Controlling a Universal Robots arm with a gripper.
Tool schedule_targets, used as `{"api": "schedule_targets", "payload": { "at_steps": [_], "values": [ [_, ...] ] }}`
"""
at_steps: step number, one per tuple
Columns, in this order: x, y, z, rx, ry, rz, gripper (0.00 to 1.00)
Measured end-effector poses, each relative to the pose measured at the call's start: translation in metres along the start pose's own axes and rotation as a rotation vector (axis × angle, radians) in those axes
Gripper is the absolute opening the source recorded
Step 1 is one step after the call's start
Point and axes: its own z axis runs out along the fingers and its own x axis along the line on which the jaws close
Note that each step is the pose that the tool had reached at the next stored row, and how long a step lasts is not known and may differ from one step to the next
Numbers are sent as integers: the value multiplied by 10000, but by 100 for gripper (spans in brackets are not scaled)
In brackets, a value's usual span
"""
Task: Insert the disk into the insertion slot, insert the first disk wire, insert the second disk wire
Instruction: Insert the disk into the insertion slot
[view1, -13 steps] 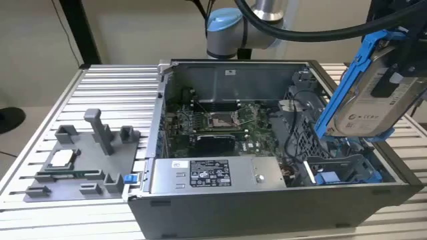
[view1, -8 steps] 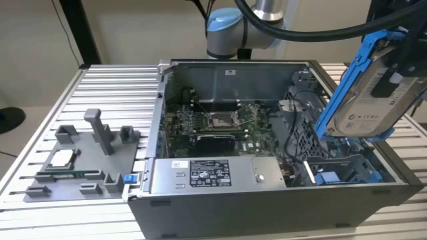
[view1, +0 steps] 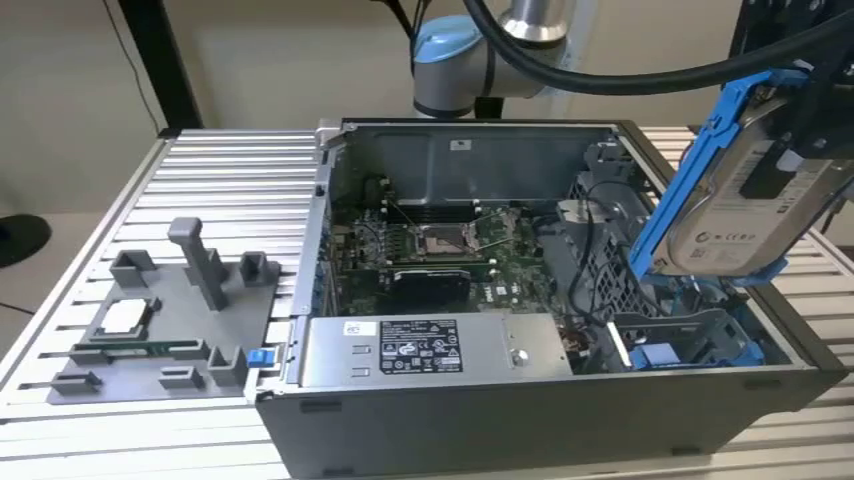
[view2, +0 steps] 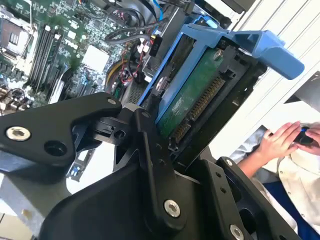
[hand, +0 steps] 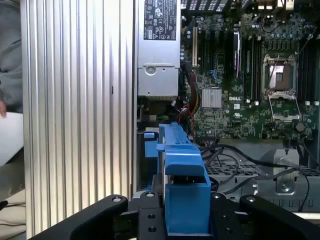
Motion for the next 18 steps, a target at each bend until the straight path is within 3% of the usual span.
{"api": "schedule_targets", "payload": {
  "at_steps": [10,18],
  "values": [
    [3,-50,95,0,-2,1,0],
    [3,-54,102,0,-1,0,0]
  ]
}}
